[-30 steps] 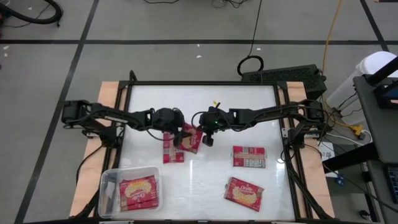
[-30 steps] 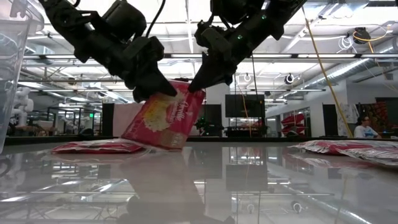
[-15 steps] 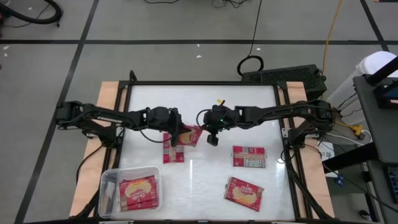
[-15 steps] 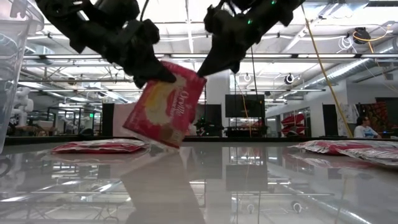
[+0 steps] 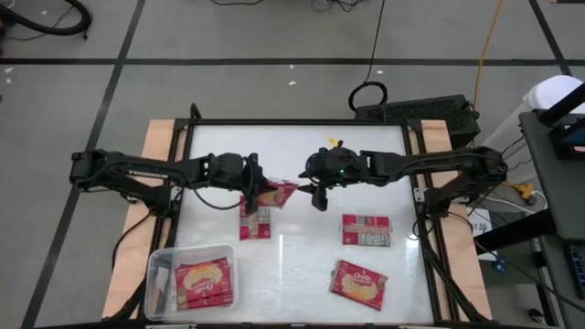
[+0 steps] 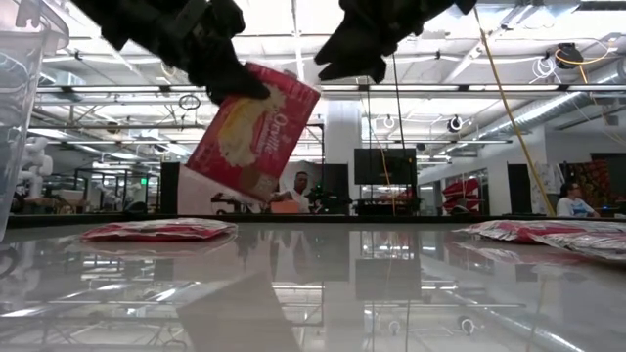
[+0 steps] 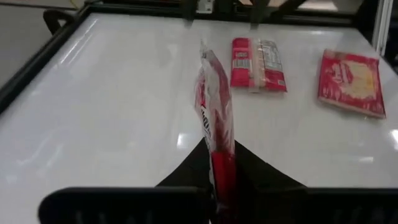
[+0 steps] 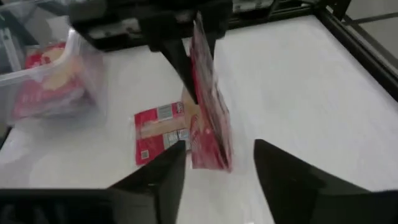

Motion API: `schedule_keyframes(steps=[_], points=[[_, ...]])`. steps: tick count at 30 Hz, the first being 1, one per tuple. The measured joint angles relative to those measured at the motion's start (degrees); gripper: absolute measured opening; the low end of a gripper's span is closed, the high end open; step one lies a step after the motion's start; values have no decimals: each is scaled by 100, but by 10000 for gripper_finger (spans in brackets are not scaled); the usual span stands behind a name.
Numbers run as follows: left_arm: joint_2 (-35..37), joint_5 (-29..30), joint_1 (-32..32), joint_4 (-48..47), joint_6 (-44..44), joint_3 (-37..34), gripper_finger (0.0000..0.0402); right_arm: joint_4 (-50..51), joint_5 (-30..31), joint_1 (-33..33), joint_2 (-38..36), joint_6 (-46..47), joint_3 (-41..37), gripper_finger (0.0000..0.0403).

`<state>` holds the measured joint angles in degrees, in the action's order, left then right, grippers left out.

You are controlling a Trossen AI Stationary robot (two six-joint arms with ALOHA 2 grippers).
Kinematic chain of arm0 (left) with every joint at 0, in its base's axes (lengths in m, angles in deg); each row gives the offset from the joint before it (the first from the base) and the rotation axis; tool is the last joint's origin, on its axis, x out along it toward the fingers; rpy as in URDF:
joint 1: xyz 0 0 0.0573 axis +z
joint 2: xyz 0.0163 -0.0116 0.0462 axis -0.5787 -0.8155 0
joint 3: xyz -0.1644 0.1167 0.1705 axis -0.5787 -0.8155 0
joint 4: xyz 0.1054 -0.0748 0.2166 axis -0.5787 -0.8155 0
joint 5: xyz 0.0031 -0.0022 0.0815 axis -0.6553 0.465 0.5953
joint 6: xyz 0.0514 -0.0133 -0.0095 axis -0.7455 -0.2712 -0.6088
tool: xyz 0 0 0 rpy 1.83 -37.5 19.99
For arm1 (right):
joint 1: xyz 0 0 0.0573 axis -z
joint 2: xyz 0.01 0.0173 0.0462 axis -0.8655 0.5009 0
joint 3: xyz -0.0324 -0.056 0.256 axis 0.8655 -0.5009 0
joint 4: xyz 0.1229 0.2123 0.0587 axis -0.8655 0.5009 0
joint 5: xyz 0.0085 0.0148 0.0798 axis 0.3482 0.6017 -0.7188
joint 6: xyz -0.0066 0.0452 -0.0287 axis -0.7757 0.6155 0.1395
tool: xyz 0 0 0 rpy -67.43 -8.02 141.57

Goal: Sort popcorn bags into baskets
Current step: Put the popcorn bag into the transparent bin

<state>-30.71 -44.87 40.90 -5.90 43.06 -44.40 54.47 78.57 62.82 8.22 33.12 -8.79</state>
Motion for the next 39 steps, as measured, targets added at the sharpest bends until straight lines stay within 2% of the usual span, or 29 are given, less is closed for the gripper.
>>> schedule_keyframes(steps=[7, 12, 18, 28, 35, 39], points=[[-175, 29, 4, -1090, -409, 618, 32, -794, 9, 0, 497, -259, 1, 252], [-289, 29, 4, -1220, -510, 693, 33, -899, -34, 2, 897, -401, -3, 257], [-411, 30, 4, -1169, -619, 693, 34, -936, -26, 4, 1330, -409, -5, 202], [-411, 26, -7, -1203, -543, 690, 35, -1321, -170, 13, 1446, -559, -3, 15], [-411, 14, -7, -1175, -270, 688, 40, -1272, -178, 13, 1427, -456, -3, 18], [-407, 11, -51, -1148, -86, 688, 77, -1192, -181, 13, 1428, -522, -3, 7]])
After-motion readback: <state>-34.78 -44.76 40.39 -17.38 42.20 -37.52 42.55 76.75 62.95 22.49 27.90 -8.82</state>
